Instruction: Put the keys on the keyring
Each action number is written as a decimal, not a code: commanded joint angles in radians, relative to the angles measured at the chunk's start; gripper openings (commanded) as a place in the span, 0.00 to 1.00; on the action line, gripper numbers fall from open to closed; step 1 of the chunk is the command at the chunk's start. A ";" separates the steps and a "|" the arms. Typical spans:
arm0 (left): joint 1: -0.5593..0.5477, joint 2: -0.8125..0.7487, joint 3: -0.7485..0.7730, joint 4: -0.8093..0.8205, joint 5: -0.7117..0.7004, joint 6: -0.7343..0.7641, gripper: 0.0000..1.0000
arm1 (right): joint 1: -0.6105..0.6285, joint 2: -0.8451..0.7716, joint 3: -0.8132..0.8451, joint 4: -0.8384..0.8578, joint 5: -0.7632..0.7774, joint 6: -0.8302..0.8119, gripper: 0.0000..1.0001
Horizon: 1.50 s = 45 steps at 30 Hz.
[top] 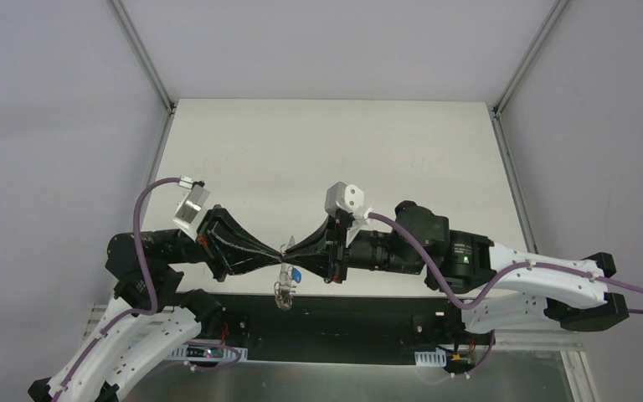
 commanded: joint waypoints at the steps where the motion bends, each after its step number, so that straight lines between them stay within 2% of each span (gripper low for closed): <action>1: 0.006 -0.004 0.005 0.031 -0.001 0.033 0.00 | -0.001 -0.038 0.008 0.020 -0.020 0.016 0.15; 6: 0.006 0.000 0.009 0.029 -0.003 0.030 0.00 | -0.001 -0.057 0.000 0.010 -0.040 0.029 0.26; 17: 0.006 -0.007 0.005 0.021 -0.006 0.033 0.00 | -0.001 -0.103 -0.033 -0.015 0.001 0.044 0.36; 22: 0.007 -0.005 0.012 -0.055 -0.029 0.065 0.00 | -0.001 -0.144 -0.060 -0.056 0.097 0.060 0.36; 27: 0.006 -0.005 0.085 -0.298 -0.109 0.193 0.00 | -0.002 -0.147 -0.062 -0.195 0.293 0.096 0.41; 32: 0.007 -0.004 0.092 -0.363 -0.169 0.222 0.00 | -0.043 -0.147 -0.133 -0.270 0.461 0.235 0.43; 35: 0.006 -0.006 0.089 -0.376 -0.197 0.231 0.00 | -0.124 -0.150 -0.186 -0.332 0.457 0.359 0.41; 40: 0.006 -0.003 0.091 -0.457 -0.238 0.254 0.00 | -0.261 -0.127 -0.321 -0.340 0.368 0.534 0.37; 45: 0.006 0.004 0.093 -0.518 -0.277 0.281 0.00 | -0.317 -0.028 -0.418 -0.282 0.298 0.578 0.36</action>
